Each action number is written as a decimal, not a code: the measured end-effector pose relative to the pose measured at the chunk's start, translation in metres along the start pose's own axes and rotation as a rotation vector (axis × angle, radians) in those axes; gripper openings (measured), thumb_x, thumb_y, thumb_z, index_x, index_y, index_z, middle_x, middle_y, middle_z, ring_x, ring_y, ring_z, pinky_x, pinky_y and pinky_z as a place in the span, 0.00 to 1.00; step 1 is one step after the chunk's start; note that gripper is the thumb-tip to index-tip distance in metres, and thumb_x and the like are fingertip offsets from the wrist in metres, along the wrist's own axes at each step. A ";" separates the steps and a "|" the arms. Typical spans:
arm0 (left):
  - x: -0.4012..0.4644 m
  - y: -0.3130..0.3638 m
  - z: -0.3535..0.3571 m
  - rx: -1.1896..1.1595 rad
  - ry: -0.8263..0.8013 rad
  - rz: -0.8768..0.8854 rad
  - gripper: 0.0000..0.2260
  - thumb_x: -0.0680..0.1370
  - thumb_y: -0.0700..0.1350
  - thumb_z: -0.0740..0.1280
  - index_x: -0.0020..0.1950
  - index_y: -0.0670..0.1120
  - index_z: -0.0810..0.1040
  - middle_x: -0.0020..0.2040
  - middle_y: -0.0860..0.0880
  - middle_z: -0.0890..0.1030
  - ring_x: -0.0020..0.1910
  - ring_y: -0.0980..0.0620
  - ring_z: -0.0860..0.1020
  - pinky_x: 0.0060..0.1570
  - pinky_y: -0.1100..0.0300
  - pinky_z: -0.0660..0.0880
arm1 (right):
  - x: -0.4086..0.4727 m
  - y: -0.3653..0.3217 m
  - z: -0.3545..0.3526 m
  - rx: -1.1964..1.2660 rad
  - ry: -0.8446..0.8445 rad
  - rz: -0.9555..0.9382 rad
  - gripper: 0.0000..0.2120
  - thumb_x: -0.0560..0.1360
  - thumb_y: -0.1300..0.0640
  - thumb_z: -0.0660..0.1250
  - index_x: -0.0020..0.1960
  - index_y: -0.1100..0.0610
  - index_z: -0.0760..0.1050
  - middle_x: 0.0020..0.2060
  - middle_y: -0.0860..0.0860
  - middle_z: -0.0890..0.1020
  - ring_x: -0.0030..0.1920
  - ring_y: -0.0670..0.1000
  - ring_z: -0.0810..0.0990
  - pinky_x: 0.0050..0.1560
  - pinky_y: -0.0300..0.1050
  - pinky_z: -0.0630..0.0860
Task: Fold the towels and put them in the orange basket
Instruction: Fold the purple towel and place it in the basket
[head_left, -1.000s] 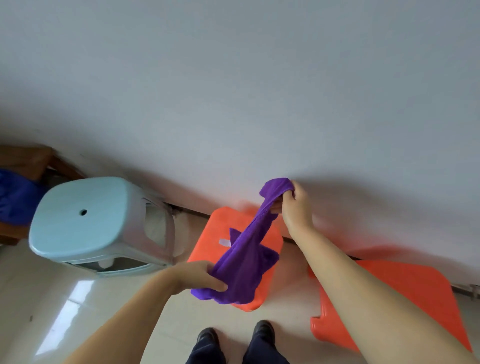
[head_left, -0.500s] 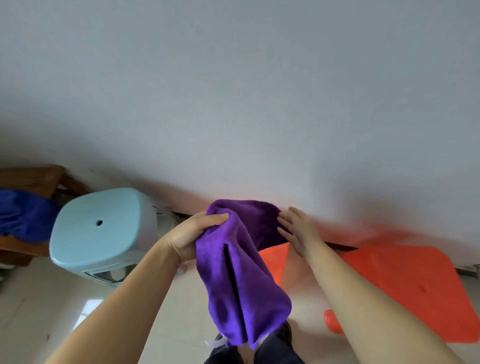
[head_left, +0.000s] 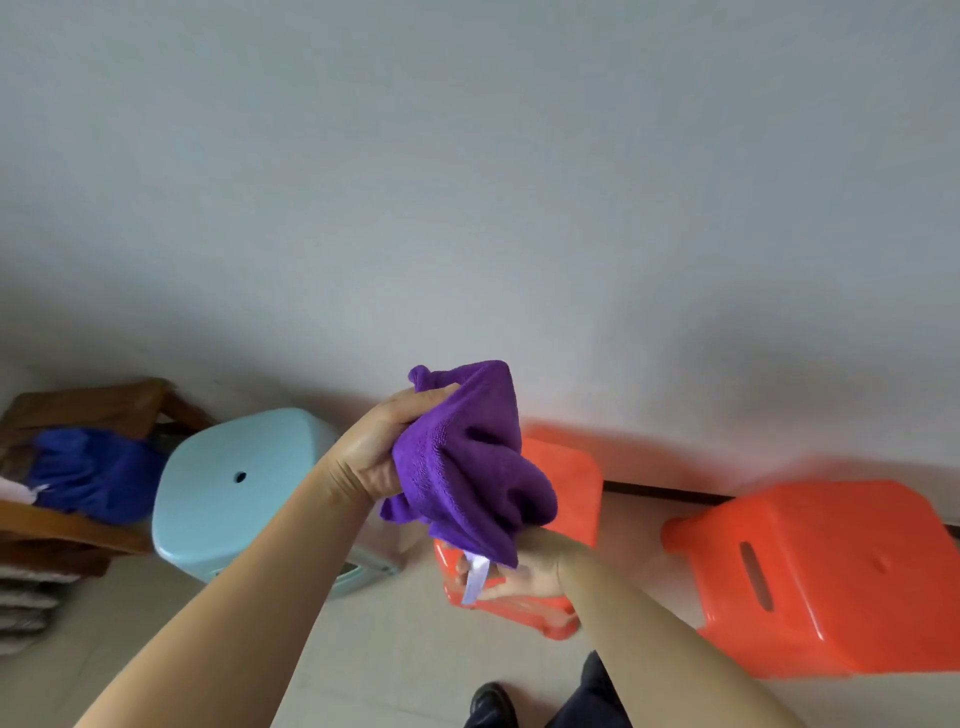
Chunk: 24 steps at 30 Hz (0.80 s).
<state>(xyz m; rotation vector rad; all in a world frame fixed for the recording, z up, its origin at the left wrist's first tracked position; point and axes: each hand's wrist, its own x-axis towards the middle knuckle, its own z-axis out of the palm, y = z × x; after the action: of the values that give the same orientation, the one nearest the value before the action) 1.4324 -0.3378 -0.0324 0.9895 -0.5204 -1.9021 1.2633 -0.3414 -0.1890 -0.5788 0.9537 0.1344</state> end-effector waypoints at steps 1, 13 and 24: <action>-0.005 0.005 0.000 0.006 -0.008 0.019 0.21 0.56 0.47 0.83 0.43 0.40 0.81 0.35 0.44 0.81 0.33 0.50 0.81 0.37 0.59 0.79 | -0.001 0.002 -0.004 -0.230 0.096 -0.186 0.14 0.77 0.57 0.64 0.62 0.58 0.74 0.55 0.54 0.79 0.56 0.53 0.75 0.64 0.45 0.68; -0.036 0.038 0.015 0.139 -0.118 0.088 0.20 0.55 0.45 0.81 0.43 0.39 0.85 0.37 0.43 0.85 0.36 0.49 0.84 0.39 0.58 0.81 | -0.039 -0.048 0.010 0.559 0.023 -0.449 0.19 0.70 0.62 0.62 0.61 0.61 0.76 0.49 0.57 0.84 0.52 0.57 0.80 0.53 0.49 0.75; -0.044 0.048 0.028 0.102 -0.117 0.145 0.20 0.56 0.45 0.81 0.45 0.40 0.85 0.39 0.43 0.85 0.39 0.50 0.84 0.42 0.58 0.81 | -0.037 -0.066 0.004 0.322 0.211 -0.282 0.19 0.73 0.44 0.68 0.59 0.54 0.76 0.53 0.56 0.82 0.55 0.58 0.80 0.59 0.52 0.74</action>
<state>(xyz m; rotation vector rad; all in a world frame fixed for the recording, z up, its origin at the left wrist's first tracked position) 1.4470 -0.3246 0.0357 0.8839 -0.7436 -1.8251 1.2679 -0.3898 -0.1303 -0.4277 1.0611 -0.3338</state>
